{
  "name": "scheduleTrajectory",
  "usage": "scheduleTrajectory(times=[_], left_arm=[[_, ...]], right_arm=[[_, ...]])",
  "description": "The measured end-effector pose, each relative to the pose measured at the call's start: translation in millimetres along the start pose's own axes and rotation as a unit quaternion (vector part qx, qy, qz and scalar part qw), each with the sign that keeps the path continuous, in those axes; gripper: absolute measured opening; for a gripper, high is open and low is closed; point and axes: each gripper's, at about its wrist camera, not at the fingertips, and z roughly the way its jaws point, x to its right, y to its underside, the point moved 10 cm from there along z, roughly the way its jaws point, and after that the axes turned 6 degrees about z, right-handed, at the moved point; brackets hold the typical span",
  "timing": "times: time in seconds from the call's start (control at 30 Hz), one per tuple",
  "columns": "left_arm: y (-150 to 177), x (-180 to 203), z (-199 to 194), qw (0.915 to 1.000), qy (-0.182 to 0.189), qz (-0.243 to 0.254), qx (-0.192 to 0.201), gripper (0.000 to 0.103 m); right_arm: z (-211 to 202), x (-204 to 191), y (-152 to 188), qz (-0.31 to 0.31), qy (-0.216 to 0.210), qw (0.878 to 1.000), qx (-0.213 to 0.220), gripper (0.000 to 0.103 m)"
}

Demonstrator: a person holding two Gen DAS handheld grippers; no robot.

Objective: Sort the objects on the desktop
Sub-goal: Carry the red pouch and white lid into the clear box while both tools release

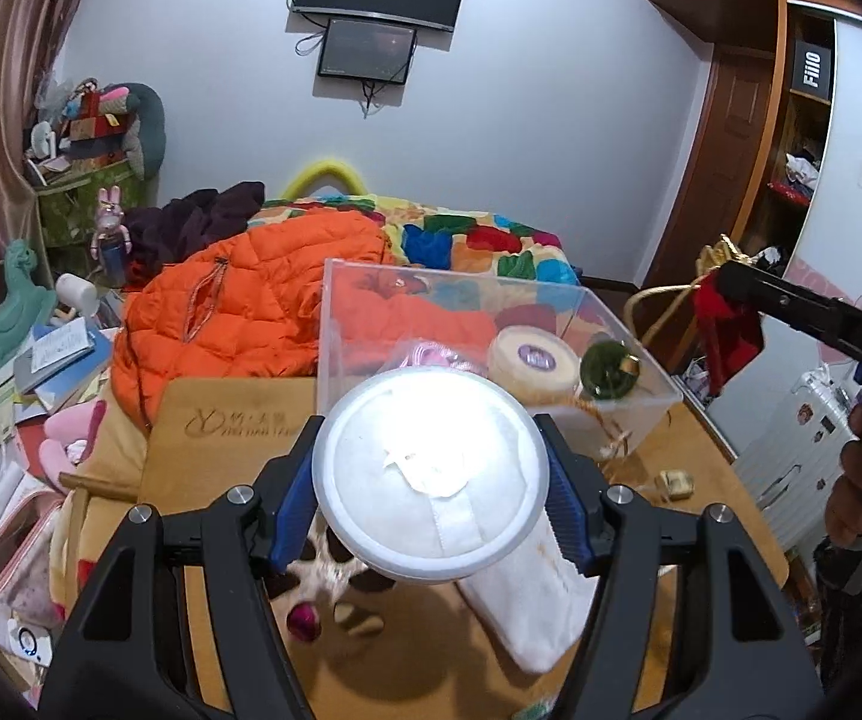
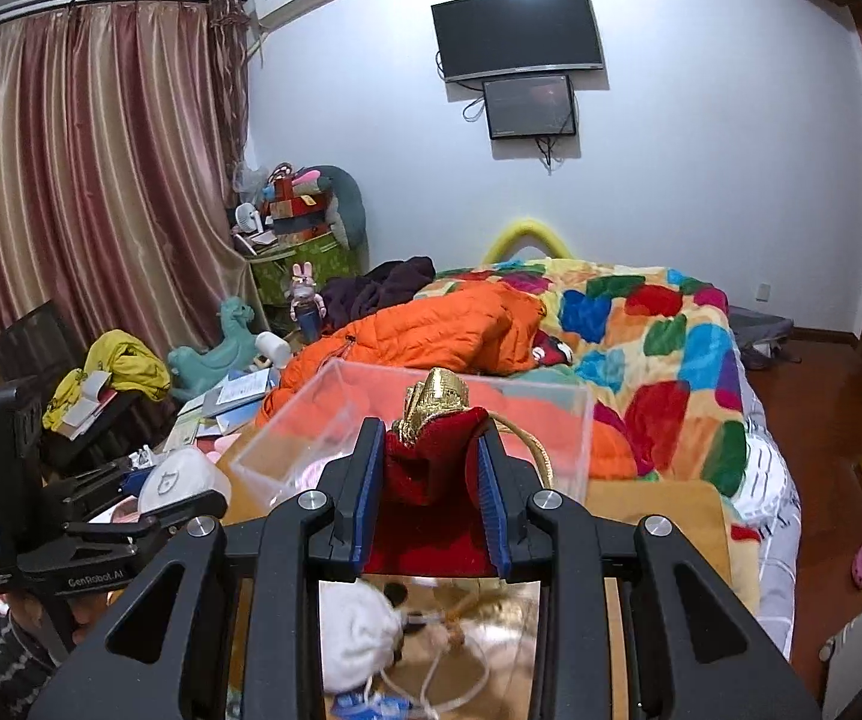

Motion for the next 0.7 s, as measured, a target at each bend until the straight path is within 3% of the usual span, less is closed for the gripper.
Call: scheduleTrajectory(times=[0.3,0.7], left_arm=[[-28,-1,32,0.9999,0.012,0.007,-0.003,0.065],[-38,5,84,0.9994,0.009,0.02,-0.025,0.065]], right_arm=[[38,-4,-14,-0.012,0.001,1.0,-0.006,0.027],[82,40,-9,-0.007,0.058,0.998,-0.029,0.027]])
